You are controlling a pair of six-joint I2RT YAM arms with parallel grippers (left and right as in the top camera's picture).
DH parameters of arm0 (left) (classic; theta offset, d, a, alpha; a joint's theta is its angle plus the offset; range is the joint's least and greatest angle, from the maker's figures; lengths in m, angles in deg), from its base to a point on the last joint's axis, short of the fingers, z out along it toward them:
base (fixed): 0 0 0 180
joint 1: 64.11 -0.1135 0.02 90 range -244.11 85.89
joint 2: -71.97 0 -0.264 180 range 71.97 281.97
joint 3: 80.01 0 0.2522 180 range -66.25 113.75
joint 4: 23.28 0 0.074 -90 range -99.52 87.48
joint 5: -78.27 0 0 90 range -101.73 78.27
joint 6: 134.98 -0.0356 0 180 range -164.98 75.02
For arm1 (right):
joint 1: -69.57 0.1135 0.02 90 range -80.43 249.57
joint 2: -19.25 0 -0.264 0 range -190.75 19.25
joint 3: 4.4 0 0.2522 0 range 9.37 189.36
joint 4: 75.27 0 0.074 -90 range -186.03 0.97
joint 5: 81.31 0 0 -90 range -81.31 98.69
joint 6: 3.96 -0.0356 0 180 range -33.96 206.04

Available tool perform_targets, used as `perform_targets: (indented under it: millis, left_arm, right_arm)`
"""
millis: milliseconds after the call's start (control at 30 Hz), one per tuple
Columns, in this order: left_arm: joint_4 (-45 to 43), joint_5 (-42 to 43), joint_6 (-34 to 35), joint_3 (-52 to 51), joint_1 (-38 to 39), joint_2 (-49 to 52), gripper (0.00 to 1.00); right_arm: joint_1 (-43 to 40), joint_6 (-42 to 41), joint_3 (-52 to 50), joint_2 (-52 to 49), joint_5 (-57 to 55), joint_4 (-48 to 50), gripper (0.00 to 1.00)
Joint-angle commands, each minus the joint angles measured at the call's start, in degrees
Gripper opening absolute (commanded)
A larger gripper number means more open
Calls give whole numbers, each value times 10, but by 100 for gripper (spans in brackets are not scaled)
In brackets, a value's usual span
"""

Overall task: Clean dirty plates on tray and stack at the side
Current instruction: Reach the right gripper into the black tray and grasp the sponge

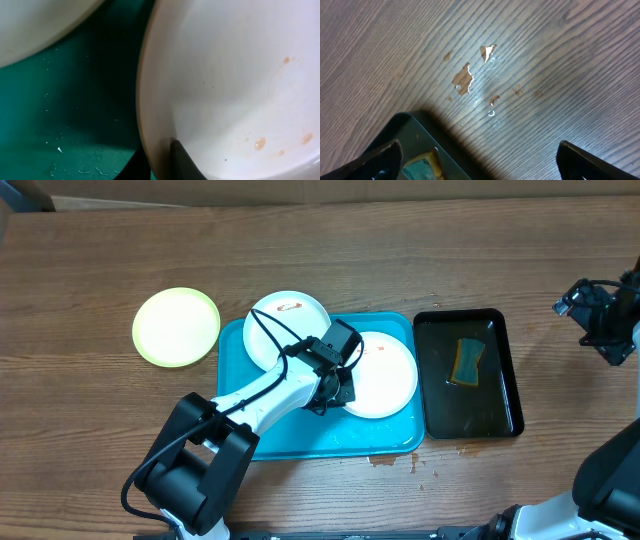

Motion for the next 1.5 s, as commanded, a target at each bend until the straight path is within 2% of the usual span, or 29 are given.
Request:
perform_targets:
  millis: [0,67,167,267,367,433,567,733,800,900,1200,1333,1467]
  left_arm:
    - [24,19,-25,4,2,11,6]
    - [49,21,-47,14,-3,10,4]
    - [103,20,-111,41,-15,5,4]
    - [159,-2,-159,70,-31,3,8]
    - [191,-38,-163,85,-44,3,11]
    - [197,-53,-171,88,-51,3,12]
    - [197,-54,-209,88,-63,3,15]
    - [199,-10,-209,88,-68,3,37]
    - [205,30,-209,88,-67,3,42]
    - [205,72,-186,87,-63,4,45]
    - [161,70,-144,80,-46,5,46]
    - [145,70,-144,71,-45,5,47]
    - [137,67,-144,57,-45,5,50]
  right_arm:
    - [-1,2,6,1,1,48,100]
    - [-1,0,6,1,27,55,100]
    - [-1,1,6,1,104,-12,100]
    - [0,36,6,1,169,-50,100]
    - [20,76,6,2,189,-75,78]
    - [43,91,6,2,178,-106,72]
    - [100,82,6,2,67,-180,70]
    - [183,39,-4,2,-44,-213,71]
    - [210,21,-14,2,-80,-208,73]
    - [237,0,-41,2,-94,-190,75]
    - [274,1,-189,2,-82,14,76]
    - [279,1,-238,2,-80,89,72]
    - [279,1,-269,2,-74,115,67]
